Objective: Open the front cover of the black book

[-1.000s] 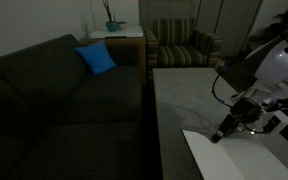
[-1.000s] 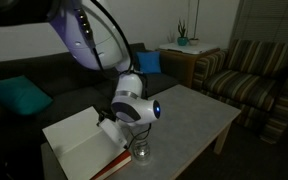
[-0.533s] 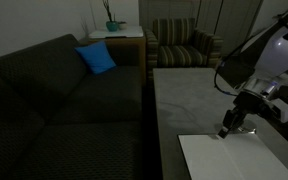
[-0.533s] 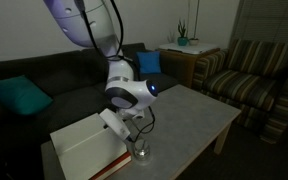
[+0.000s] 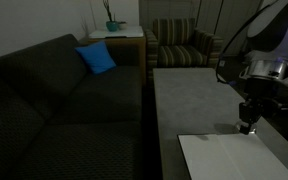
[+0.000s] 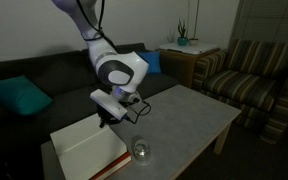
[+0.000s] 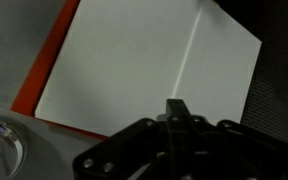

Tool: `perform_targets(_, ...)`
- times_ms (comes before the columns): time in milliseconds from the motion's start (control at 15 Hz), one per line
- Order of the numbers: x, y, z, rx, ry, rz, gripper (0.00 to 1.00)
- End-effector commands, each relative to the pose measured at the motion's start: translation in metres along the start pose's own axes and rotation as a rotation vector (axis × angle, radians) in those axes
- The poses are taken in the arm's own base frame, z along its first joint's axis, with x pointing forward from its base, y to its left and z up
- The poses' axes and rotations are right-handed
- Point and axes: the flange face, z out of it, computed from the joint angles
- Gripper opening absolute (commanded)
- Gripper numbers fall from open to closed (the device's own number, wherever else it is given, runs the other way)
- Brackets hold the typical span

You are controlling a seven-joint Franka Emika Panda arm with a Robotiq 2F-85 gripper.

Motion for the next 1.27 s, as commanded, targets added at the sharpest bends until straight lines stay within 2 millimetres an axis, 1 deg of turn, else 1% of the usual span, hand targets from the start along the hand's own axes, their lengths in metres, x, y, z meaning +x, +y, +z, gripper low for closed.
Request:
perform_targets(0,-0.024,-0.02,-0.025,-0.102,-0.049,0.015,0.0)
perform_targets(67,-0.026,-0.023,-0.031,-0.131,-0.059,0.02,0.0)
perform_targets(133,-0.029,-0.025,-0.035,-0.156,-0.068,0.029,0.2)
perform_targets(333,-0.033,-0.031,-0.046,-0.27,-0.083,0.061,0.4)
perform_targets(400,-0.034,-0.033,-0.048,-0.307,-0.083,0.065,0.48)
perform_targets(467,-0.035,-0.035,-0.05,-0.337,-0.082,0.067,0.54)
perform_targets(533,-0.035,-0.037,-0.051,-0.365,-0.077,0.064,0.62)
perform_targets(867,-0.038,-0.042,-0.053,-0.464,-0.034,0.072,0.95)
perform_targets(933,-0.04,-0.042,-0.052,-0.477,-0.028,0.074,1.0)
perform_targets(1200,-0.042,-0.044,-0.047,-0.512,-0.019,0.086,1.0)
